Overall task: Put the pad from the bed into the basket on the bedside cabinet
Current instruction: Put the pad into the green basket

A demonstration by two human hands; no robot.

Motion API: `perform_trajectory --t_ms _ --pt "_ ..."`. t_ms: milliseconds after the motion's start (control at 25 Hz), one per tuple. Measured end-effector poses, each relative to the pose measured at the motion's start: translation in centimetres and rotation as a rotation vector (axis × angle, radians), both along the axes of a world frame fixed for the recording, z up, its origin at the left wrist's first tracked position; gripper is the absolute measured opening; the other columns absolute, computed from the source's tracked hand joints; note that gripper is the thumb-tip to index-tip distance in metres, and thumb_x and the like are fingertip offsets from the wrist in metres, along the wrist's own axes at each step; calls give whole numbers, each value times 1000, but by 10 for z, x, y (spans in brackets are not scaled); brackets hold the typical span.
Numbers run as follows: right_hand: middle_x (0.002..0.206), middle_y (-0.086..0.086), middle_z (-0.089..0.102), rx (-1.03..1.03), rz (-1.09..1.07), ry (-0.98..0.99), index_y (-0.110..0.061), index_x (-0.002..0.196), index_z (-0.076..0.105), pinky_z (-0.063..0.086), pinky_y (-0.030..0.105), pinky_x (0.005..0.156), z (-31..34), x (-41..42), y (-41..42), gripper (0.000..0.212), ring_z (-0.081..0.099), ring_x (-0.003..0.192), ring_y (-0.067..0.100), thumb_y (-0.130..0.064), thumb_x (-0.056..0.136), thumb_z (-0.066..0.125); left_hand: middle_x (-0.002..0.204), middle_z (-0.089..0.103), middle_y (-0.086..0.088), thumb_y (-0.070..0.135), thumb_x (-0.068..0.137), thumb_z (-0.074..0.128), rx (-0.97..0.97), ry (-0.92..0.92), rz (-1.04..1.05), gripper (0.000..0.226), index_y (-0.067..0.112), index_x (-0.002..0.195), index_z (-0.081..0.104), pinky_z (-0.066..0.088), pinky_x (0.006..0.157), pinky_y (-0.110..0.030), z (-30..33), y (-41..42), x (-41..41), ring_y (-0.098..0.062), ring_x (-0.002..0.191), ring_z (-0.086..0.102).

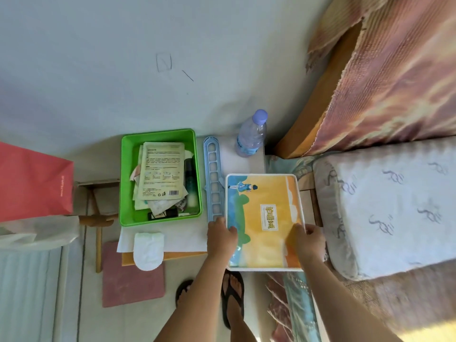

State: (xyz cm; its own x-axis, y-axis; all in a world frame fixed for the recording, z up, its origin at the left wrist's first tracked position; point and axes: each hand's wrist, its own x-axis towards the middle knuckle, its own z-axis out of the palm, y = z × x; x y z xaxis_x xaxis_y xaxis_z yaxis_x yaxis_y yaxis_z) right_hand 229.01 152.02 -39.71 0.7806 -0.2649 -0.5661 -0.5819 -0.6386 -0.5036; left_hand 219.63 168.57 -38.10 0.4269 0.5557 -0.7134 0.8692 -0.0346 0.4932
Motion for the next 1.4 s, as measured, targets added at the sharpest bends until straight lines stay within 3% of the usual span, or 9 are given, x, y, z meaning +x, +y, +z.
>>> perform_trajectory --t_ms 120,280,400,520,600,720,1120,1280,1400 --pt "116 23 60 12 145 64 1 116 57 51 41 83 -10 8 -1 36 59 100 37 -17 84 52 120 54 -35 13 90 46 -75 13 48 34 -8 117 52 50 89 -52 -11 3 9 -47 108 56" --pt "132 19 49 0 322 78 -5 135 42 43 40 94 -11 11 7 52 50 116 36 -16 86 55 126 53 -27 12 91 44 -141 -23 90 38 2 127 48 49 95 -51 -19 9 8 -44 113 55" --pt "141 15 44 33 371 146 -10 142 33 41 33 87 -15 12 11 58 48 121 34 -17 88 54 144 43 -16 14 93 46 -174 -47 93 46 7 138 39 45 99 -37 -19 6 8 -33 124 50" --pt "141 17 45 13 404 200 -11 143 31 36 28 82 -18 15 14 59 49 119 33 -17 89 53 146 39 -11 14 94 46 -169 -68 73 48 10 140 36 39 85 -25 -16 5 9 -23 117 50" --pt "138 19 45 -65 465 180 -11 142 31 42 33 87 -13 14 19 58 50 117 35 -17 88 52 140 45 -11 13 93 44 -136 -75 47 42 10 135 41 44 81 -29 -18 9 2 -21 103 52" --pt "144 16 38 -259 737 124 -14 142 29 40 46 104 -3 7 33 58 42 127 35 -24 89 51 135 47 -15 17 93 45 -14 29 -12 39 7 131 44 47 97 -43 -20 21 -24 -31 116 53" --pt "146 4 38 -314 1346 134 -21 143 28 33 37 108 30 -81 114 54 34 134 23 -37 93 43 138 45 -16 30 92 52 269 307 50 49 10 136 41 46 95 -43 -23 105 -152 -32 124 48" --pt "150 4 35 -270 1385 171 -21 145 23 28 35 112 26 -111 131 58 31 138 21 -36 93 43 148 35 -11 34 90 56 436 294 -357 61 15 142 30 44 101 -36 -48 129 -162 -27 131 40" --pt "150 4 36 -257 1391 183 -21 145 24 29 35 112 20 -123 132 56 32 138 22 -36 93 42 153 28 -9 30 88 60 503 244 -651 74 17 148 18 25 116 -37 -68 144 -157 -26 142 24"
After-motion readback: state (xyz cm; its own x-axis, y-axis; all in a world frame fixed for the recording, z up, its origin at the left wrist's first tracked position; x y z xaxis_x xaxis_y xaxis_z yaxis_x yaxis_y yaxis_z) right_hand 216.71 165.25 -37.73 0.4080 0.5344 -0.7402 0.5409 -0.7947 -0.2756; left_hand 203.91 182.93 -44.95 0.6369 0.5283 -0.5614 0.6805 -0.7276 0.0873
